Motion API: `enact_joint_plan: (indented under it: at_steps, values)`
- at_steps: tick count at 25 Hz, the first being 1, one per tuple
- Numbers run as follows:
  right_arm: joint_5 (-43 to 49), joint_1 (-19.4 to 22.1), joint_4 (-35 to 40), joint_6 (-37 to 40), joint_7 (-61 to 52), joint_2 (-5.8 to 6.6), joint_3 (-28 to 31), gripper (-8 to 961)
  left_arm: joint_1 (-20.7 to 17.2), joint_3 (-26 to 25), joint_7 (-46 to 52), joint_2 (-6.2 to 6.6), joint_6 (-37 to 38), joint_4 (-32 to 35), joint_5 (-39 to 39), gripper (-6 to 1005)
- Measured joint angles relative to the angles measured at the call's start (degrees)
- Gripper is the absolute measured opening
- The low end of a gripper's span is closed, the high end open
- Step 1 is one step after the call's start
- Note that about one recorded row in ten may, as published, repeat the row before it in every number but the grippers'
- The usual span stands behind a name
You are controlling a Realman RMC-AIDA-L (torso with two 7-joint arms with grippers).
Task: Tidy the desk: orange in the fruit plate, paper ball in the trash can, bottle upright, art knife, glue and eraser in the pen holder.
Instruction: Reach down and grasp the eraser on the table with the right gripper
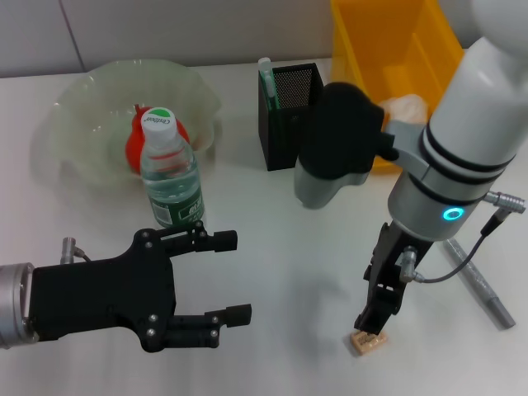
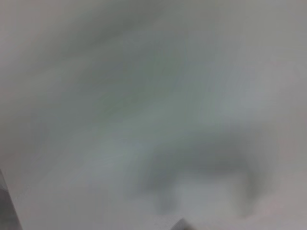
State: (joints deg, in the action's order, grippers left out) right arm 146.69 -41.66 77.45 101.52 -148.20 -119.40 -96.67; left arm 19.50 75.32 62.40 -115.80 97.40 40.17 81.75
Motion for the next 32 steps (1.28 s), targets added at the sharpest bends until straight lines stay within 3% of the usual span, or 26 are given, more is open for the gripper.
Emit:
enact_joint_plan:
  at_steps: [19, 32]
  values:
    - [-0.08, -0.39, -1.04, -2.58, -2.96, -0.22, -9.37, 701, 0.01, -0.10, -0.03, -0.30, -0.27, -0.11, -0.01, 809]
    - [-0.06, -0.62, -1.34, -3.25, -4.59, -0.25, -12.16, 700, -0.36, -0.08, -0.58, -0.30, -0.03, -0.37, -0.01, 809]
